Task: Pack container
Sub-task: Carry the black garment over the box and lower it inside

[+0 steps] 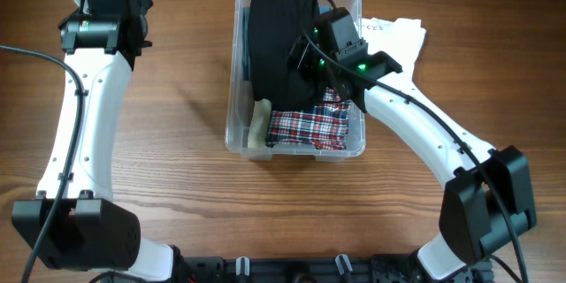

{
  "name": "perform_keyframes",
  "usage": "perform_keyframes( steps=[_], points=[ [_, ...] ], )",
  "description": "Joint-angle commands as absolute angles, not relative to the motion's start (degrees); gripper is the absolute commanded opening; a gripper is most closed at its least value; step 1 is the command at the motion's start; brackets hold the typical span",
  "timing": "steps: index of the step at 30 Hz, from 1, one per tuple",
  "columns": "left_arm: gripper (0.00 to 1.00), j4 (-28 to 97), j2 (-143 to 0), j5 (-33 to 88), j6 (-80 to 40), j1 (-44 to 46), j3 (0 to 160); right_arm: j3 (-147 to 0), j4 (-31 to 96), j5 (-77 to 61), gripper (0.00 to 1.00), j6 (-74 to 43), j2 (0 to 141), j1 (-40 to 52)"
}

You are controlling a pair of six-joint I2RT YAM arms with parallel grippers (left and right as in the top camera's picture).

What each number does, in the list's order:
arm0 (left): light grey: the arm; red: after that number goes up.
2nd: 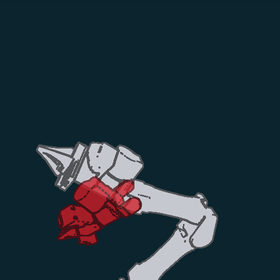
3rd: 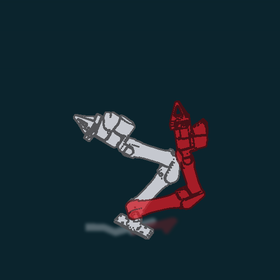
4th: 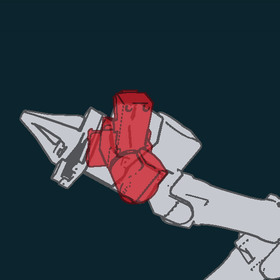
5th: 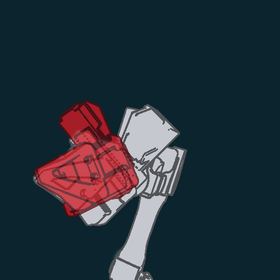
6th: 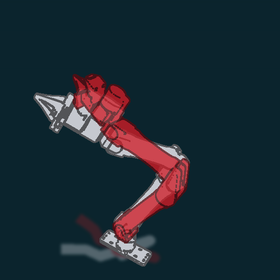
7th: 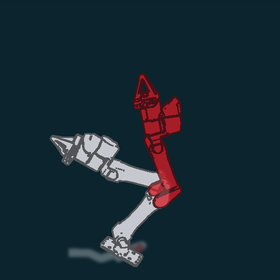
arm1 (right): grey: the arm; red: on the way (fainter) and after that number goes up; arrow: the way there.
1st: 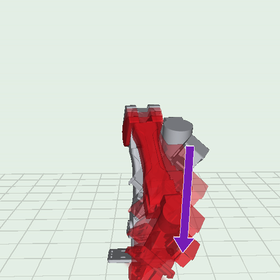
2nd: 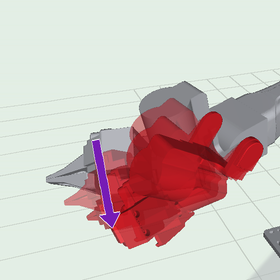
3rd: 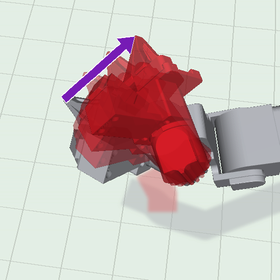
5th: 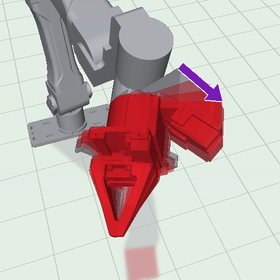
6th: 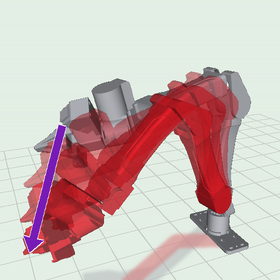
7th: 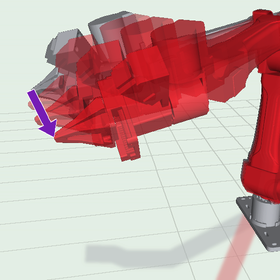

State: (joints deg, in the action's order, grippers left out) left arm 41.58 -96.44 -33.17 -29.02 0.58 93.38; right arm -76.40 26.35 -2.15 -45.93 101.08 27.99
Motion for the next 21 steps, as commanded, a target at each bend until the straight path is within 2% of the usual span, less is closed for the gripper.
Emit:
perform_keyframes(
  steps=[1, 3, 13, 21],
  points=[
    [1.0, 41.43, -96.75, -34.13, -28.77, 0.36, 93.32, -76.58, 25.91, -3.84, 0.97, -37.63, 101.67, 28.32],
    [1.0, 41.43, -96.75, -34.15, -28.77, 0.36, 93.32, -76.66, 24.47, -3.79, 1.0, -34.26, 101.16, 28.27],
    [1.0, 41.43, -96.75, -34.13, -28.75, 0.36, 93.32, -76.71, 23.81, 7.84, 1.0, -22.72, 92.95, 28.27],
    [1.0, 41.45, -96.75, -34.13, -28.77, 0.36, 93.32, -76.71, 21.65, 6.59, 0.99, -12.91, 91.48, 28.34]
  ],
)
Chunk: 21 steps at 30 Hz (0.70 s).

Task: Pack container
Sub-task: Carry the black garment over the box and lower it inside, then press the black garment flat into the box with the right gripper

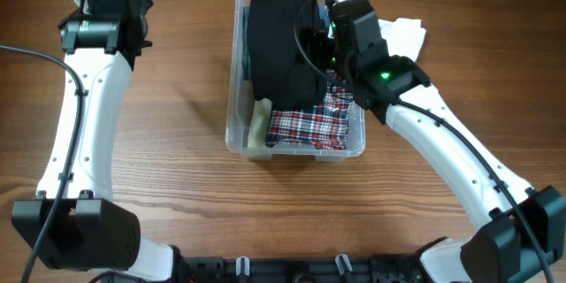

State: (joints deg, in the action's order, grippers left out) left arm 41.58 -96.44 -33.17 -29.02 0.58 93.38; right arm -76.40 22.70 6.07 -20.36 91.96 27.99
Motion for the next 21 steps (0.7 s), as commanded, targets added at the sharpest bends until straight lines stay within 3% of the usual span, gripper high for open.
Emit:
perform_keyframes(
  steps=[1, 3, 5, 6, 16, 18, 21],
  points=[
    [1.0, 41.45, -96.75, -34.13, -28.75, 0.36, 93.32, -76.71, 21.12, 6.63, 0.96, -11.68, 91.48, 28.34],
    [1.0, 41.45, -96.75, -34.13, -28.77, 0.36, 93.32, -76.71, 19.92, 6.68, 0.82, -9.54, 91.5, 28.32],
    [1.0, 41.45, -96.75, -34.13, -28.75, 0.36, 93.32, -76.71, 17.96, 6.68, 0.54, -7.42, 91.66, 28.27],
    [1.0, 41.45, -96.75, -34.13, -28.77, 0.36, 93.32, -76.71, 17.02, 6.68, 0.48, -7.22, 91.72, 28.27],
    [1.0, 41.45, -96.75, -34.13, -28.75, 0.36, 93.32, -76.69, 6.55, 5.98, 0.11, -2.61, 97.56, 28.27],
    [1.0, 41.45, -96.75, -34.13, -28.75, 0.36, 93.32, -76.69, 5.02, 5.96, 0.05, -2.52, 100.09, 28.27],
    [1.0, 41.45, -96.75, -34.13, -28.77, 0.36, 93.32, -76.69, 2.02, 3.79, 0.05, -1.23, 105.12, 28.27]
  ],
)
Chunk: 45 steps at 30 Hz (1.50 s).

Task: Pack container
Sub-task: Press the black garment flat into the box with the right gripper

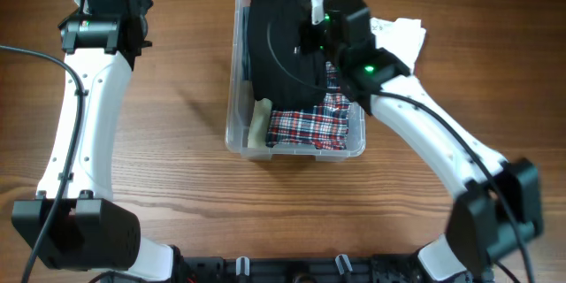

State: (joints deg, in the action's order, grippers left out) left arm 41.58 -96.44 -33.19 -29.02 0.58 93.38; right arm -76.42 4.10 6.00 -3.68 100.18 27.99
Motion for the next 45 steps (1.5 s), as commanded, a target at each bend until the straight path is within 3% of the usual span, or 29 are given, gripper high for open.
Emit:
perform_keyframes(
  steps=[1, 13, 31, 45],
  points=[
    [1.0, 41.45, -96.75, -34.15, -28.77, 0.36, 93.32, -76.69, 1.43, 3.81, 0.05, -1.26, 106.3, 28.27],
    [1.0, 41.45, -96.75, -34.13, -28.77, 0.36, 93.32, -76.69, 0.08, 3.31, 0.04, 0.03, 125.47, 28.05],
    [1.0, 41.45, -96.75, -34.13, -28.75, 0.36, 93.32, -76.71, 4.36, 5.63, 0.04, -0.05, 99.79, 28.05],
    [1.0, 41.45, -96.75, -34.13, -28.75, 0.36, 93.32, -76.38, 22.33, 5.58, 0.04, -7.62, 108.99, 28.05]
  ],
)
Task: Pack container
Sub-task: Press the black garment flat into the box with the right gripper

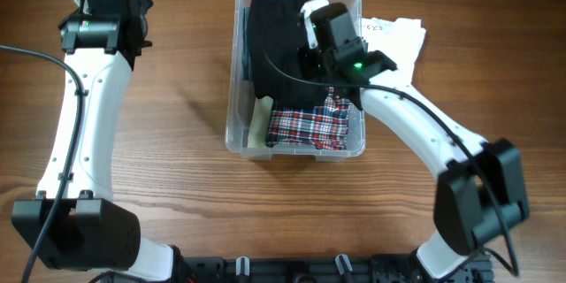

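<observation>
A clear plastic container stands at the middle of the table. A large black garment fills its back half. In the front half lie a red plaid cloth and a pale folded cloth. My right gripper is down inside the container, at the right edge of the black garment. Its jaws are too hidden by the wrist to tell whether they are open or shut. The left arm reaches to the far left corner, and its gripper is past the frame edge.
A white cloth or sheet lies on the table just right of the container, partly under the right arm. The arm bases stand at the near edge.
The right gripper has moved from the container's back rim toward the front, and is now over the right side of the black garment. The left arm is unchanged.
The right gripper was first low at the right edge of the black garment, near the plaid cloth. It then stood farther back, and later at the container's back rim. Now it is over the garment again. The clothes lie much as before.
</observation>
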{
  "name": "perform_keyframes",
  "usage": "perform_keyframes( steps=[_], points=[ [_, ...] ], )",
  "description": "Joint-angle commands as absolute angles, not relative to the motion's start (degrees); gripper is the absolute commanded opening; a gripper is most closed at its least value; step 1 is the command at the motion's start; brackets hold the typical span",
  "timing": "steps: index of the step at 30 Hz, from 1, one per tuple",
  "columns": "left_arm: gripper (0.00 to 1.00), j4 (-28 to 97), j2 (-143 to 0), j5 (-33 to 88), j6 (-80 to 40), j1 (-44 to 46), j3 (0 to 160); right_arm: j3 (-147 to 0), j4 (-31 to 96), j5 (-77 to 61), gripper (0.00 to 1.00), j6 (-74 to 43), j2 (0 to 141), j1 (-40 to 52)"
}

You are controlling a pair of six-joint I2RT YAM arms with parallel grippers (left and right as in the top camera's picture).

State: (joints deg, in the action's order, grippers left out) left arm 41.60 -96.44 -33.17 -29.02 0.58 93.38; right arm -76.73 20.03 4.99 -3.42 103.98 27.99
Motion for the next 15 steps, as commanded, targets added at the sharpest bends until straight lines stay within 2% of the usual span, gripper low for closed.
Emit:
perform_keyframes(
  steps=[1, 8, 15],
  points=[
    [1.0, 41.45, -96.75, -34.13, -28.75, 0.36, 93.32, -76.38, 23.05, 5.56, 0.04, -8.19, 110.39, 28.05],
    [1.0, 41.45, -96.75, -34.13, -28.75, 0.36, 93.32, -76.86, 22.17, 5.43, 0.04, -8.97, 112.95, 28.05],
    [1.0, 41.45, -96.75, -34.13, -28.77, 0.36, 93.32, -78.59, 22.06, 7.35, 0.04, -9.13, 101.32, 27.9]
  ],
)
